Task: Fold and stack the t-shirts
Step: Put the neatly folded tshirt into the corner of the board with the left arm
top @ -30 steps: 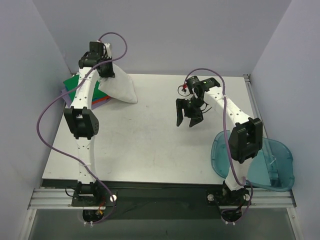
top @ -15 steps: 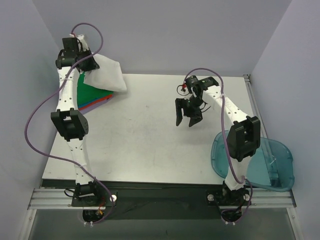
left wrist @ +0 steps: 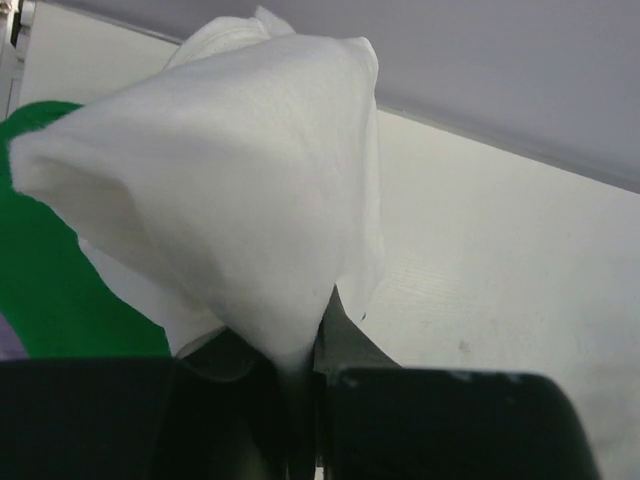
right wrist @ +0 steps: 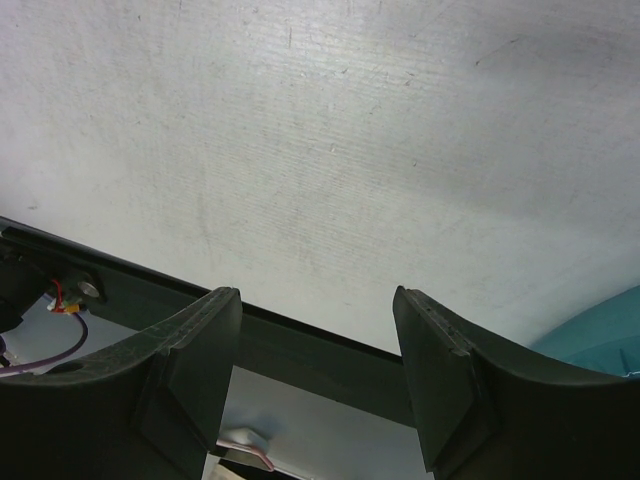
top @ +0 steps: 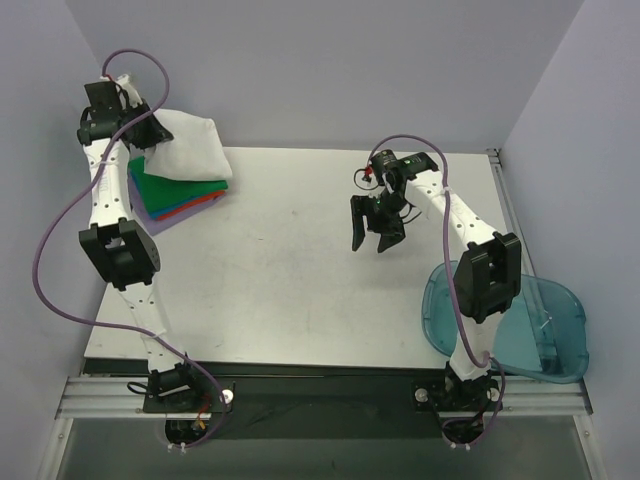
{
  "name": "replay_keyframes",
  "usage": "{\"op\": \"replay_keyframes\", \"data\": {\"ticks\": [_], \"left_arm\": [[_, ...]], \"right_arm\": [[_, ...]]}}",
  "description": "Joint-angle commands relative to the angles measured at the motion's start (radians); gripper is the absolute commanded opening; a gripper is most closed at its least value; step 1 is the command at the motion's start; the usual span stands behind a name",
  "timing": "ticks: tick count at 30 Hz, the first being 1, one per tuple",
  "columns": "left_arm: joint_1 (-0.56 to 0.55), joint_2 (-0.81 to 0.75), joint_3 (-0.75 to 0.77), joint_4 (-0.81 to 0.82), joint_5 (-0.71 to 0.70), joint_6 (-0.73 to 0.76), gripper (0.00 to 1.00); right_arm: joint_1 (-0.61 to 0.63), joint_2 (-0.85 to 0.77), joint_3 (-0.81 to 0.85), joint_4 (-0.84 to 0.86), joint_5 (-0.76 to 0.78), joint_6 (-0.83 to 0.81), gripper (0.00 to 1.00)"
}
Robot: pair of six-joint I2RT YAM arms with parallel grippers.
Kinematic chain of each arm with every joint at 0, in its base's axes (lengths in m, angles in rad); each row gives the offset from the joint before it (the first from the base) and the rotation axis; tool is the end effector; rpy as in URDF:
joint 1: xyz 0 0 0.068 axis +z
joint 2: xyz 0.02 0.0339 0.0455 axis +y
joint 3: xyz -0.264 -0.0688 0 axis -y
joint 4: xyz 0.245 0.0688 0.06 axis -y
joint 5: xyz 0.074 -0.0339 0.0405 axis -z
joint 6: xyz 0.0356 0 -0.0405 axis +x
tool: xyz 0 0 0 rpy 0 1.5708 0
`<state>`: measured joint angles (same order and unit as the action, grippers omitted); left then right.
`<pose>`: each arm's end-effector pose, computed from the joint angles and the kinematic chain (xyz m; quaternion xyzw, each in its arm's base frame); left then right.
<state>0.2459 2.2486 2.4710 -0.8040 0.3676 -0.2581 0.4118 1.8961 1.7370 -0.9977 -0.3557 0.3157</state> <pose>0.4889 0.1095 0.3728 -0.1317 0.8596 -0.1637 0.4657 0.3607 0.1711 0.2858 -0.0826 0.9604 0.2338 0.1274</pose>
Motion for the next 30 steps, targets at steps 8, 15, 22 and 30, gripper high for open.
{"op": "replay_keyframes", "data": {"ticks": [8, 15, 22, 30], "left_arm": [[0.032, -0.032, -0.035, -0.043, -0.077, 0.055, 0.00], [0.055, -0.030, -0.063, -0.121, -0.177, 0.059, 0.04], [0.064, -0.044, -0.040, -0.224, -0.462, -0.003, 0.66], [0.023, -0.176, -0.171, -0.189, -0.680, -0.001, 0.88]], "right_arm": [[-0.005, -0.014, 0.016, -0.055, 0.020, 0.011, 0.63], [-0.005, -0.011, 0.021, -0.056, 0.020, 0.010, 0.63], [-0.005, -0.017, 0.021, -0.056, 0.021, 0.005, 0.65], [-0.004, -0.028, 0.019, -0.050, 0.029, 0.002, 0.66]]}}
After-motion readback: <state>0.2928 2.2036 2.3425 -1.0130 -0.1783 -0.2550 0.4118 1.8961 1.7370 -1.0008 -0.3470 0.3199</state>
